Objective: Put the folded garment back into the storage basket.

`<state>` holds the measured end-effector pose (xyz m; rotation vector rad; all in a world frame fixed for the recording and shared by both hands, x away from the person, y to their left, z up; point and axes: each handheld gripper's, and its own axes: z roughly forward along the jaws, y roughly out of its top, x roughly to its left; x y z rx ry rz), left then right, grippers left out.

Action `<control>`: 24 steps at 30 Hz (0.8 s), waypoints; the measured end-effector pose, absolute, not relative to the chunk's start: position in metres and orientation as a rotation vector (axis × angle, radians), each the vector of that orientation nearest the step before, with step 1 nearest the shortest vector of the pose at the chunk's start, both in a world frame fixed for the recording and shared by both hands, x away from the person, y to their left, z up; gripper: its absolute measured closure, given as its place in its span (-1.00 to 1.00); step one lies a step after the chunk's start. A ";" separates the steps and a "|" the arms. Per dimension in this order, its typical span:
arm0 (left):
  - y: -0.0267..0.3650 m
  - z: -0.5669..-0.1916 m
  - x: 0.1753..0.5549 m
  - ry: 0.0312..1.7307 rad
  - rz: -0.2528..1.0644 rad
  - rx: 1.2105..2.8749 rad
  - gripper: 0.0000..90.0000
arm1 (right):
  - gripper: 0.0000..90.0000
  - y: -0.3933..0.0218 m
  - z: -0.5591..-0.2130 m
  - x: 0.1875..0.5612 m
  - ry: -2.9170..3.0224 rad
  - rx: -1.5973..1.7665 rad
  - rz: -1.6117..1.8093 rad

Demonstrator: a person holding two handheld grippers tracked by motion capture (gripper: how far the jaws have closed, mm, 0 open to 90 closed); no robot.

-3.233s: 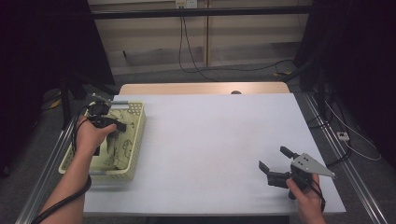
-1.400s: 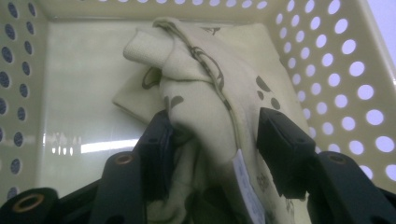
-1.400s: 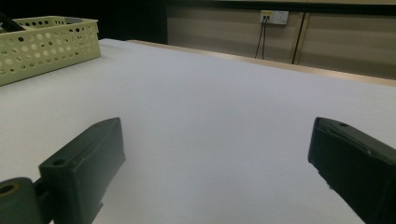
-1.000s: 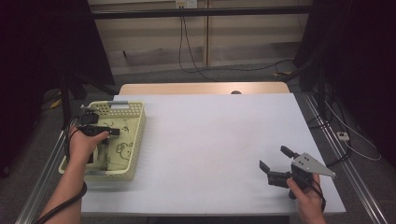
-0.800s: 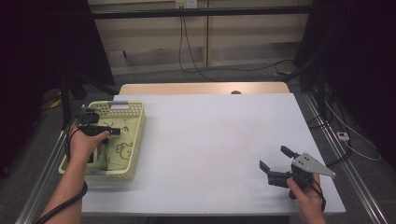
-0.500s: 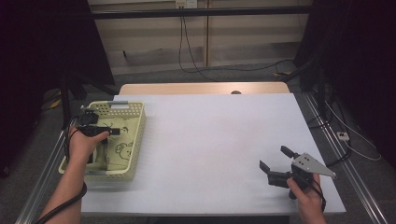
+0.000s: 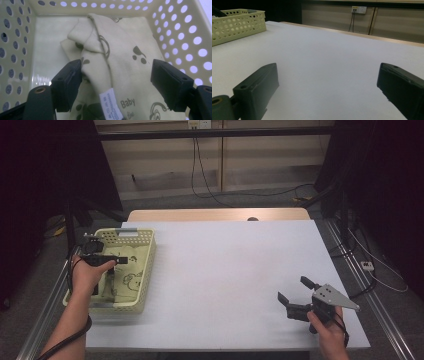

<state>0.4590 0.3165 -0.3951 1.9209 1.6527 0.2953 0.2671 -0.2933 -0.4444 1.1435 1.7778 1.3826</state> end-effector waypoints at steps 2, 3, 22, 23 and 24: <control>0.318 -0.394 0.458 1.653 0.297 1.917 -0.43 | -0.92 -0.293 -0.445 0.267 1.776 1.146 1.381; 0.320 -0.393 0.458 1.649 0.298 1.914 -0.43 | -0.92 -0.293 -0.445 0.267 1.777 1.147 1.380; 0.306 -0.375 0.458 1.549 0.245 1.895 -0.44 | -0.92 -0.293 -0.445 0.267 1.781 1.151 1.381; 0.303 -0.374 0.458 1.541 0.240 1.893 -0.44 | -0.92 -0.293 -0.445 0.267 1.782 1.151 1.382; 0.300 -0.373 0.458 1.532 0.232 1.891 -0.44 | -0.92 -0.293 -0.445 0.267 1.782 1.150 1.381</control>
